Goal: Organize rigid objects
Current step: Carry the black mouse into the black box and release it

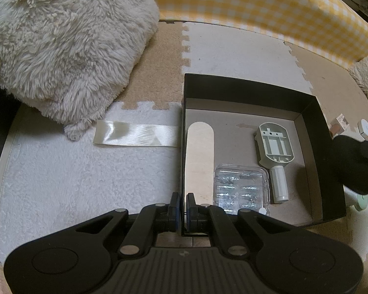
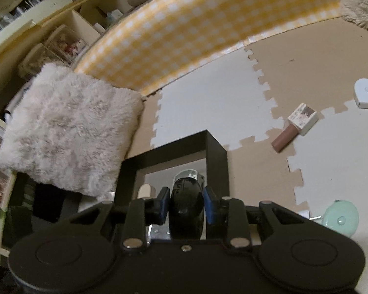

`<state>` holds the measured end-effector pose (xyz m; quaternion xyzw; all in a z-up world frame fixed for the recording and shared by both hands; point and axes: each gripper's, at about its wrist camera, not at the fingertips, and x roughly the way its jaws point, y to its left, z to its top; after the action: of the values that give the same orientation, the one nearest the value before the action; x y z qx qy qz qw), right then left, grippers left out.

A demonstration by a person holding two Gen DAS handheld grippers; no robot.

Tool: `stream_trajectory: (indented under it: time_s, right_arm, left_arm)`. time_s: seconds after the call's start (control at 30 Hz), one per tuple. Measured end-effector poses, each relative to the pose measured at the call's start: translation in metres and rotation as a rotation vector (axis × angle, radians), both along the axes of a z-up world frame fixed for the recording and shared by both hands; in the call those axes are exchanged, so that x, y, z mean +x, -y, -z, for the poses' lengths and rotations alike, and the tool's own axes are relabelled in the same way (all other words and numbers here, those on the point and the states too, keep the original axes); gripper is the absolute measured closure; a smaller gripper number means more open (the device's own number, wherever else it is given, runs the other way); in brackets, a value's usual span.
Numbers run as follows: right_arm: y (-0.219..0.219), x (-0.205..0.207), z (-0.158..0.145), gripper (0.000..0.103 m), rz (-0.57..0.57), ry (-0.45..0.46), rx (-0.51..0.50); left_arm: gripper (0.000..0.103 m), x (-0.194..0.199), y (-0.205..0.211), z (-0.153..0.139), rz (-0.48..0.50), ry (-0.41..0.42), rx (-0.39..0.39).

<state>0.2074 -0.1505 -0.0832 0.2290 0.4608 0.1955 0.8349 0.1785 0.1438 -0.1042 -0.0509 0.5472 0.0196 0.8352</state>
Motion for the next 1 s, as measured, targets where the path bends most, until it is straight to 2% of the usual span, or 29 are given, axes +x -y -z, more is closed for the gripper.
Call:
stream_trajectory:
  time_s: [0.17, 0.3, 0.73, 0.93, 1.0]
  right_arm:
    - [-0.028, -0.001, 0.010, 0.072, -0.005, 0.004, -0.065]
    - [-0.050, -0.007, 0.015, 0.069, -0.056, 0.012, -0.176]
    - [-0.054, -0.014, 0.009, 0.072, -0.149, 0.030, -0.244]
    - [-0.080, -0.010, 0.010, 0.087, -0.283, 0.079, -0.215]
    - [-0.087, -0.006, 0.016, 0.096, -0.320, 0.044, -0.178]
  left_arm:
    - [0.098, 0.000, 0.000, 0.000, 0.000, 0.001, 0.000]
    - [0.098, 0.000, 0.000, 0.000, 0.000, 0.001, -0.003]
    - [0.098, -0.001, 0.000, 0.000, 0.001, 0.002, 0.000]
    - [0.098, -0.001, 0.000, 0.000, 0.002, 0.002, 0.003]
    - [0.098, -0.001, 0.000, 0.000, 0.001, 0.002, 0.002]
